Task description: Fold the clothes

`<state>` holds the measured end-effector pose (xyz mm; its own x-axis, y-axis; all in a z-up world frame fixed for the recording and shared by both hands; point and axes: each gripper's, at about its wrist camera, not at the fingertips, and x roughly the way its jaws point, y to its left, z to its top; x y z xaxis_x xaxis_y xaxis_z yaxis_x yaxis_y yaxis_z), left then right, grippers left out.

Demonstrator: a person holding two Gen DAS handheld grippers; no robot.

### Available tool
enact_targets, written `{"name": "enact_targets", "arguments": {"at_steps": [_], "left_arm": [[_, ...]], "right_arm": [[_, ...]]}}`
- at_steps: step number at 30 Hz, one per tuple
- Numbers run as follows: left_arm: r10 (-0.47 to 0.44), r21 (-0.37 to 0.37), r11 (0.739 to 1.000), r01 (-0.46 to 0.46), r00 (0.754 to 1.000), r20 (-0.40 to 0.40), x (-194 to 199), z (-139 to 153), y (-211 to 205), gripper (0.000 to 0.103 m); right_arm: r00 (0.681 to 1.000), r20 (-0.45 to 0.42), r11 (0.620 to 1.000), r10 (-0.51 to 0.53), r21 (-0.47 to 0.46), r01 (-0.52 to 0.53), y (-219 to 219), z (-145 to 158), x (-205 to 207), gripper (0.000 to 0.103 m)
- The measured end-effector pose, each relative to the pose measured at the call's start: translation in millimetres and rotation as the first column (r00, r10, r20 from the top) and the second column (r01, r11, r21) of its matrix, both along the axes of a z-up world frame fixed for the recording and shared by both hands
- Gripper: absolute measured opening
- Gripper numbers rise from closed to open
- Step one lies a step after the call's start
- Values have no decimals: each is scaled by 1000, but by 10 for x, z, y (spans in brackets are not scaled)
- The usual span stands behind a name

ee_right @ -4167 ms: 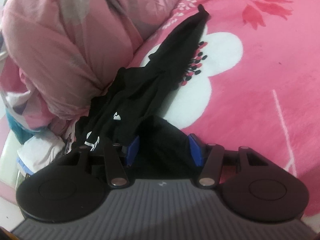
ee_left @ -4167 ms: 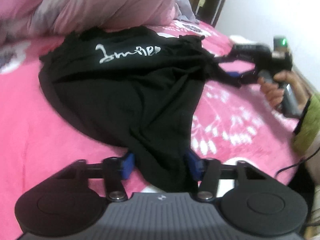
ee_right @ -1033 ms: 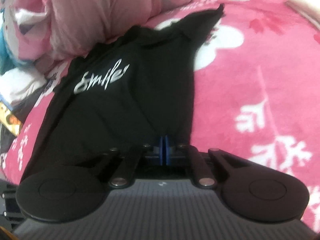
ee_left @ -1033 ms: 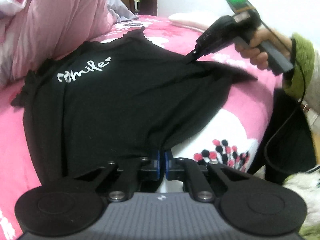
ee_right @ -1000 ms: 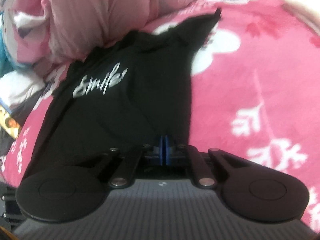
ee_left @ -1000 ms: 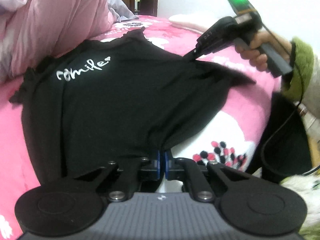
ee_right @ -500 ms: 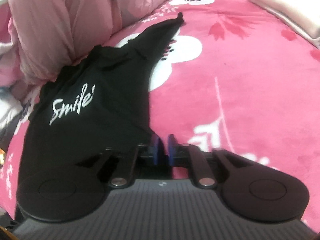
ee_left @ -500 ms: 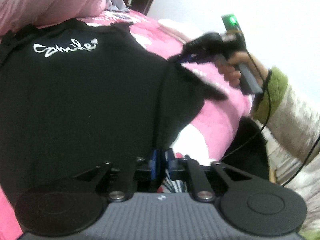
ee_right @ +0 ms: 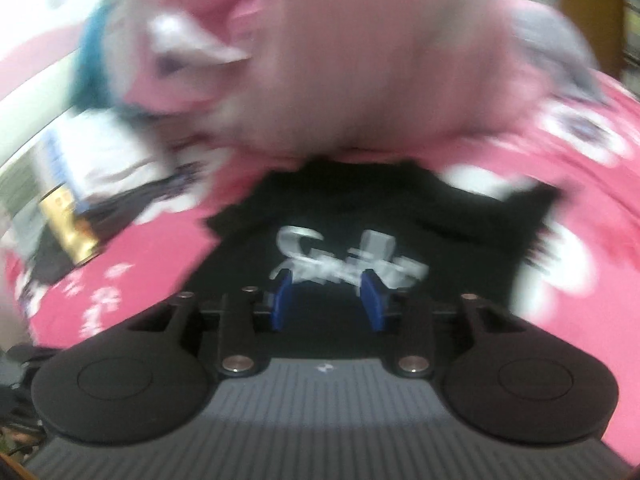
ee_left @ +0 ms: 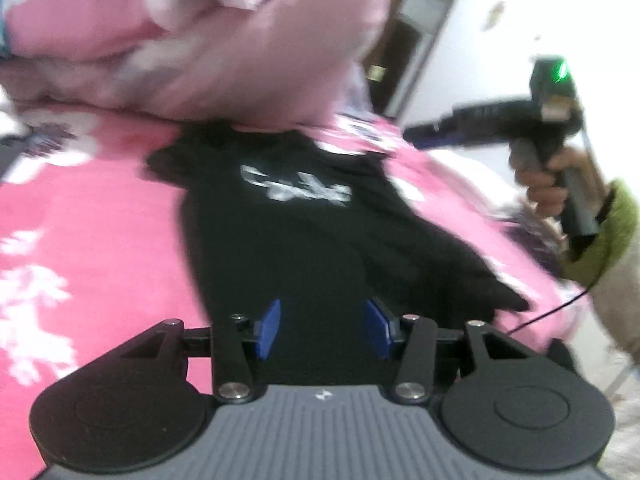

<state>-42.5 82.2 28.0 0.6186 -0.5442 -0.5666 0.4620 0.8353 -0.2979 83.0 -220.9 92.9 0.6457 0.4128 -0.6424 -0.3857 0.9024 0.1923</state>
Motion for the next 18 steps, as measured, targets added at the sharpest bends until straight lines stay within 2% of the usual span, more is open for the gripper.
{"name": "enact_targets", "arguments": {"at_steps": [4,7,14,16,17,18], "left_arm": [[49,86,995,-50,999,21,241,-177,-127,49],[70,103,992,-73,997,33,342,-333,-207,49],[85,-27,996,-84,996,42,445,-487,-50,49],[96,-51,994,-94,995,39,518,-500,-19,49],[100,-63,993,-98,994,38,552,-508,-5,49],[103,-74,992,-100,994,36,581,-518,6,49]], "right_arm": [[984,-4,979,177,-100,-177,970,-196,475,55],[965,-16,947,260,-192,-259,1583,-389,808,58],[959,-76,893,272,-352,-281,2135,-943,1466,59],[959,-98,881,265,-381,-282,2245,-1097,1650,51],[963,-113,895,244,-356,-269,2218,-1135,1725,42],[968,-124,917,220,-312,-249,2173,-1126,1782,19]]}}
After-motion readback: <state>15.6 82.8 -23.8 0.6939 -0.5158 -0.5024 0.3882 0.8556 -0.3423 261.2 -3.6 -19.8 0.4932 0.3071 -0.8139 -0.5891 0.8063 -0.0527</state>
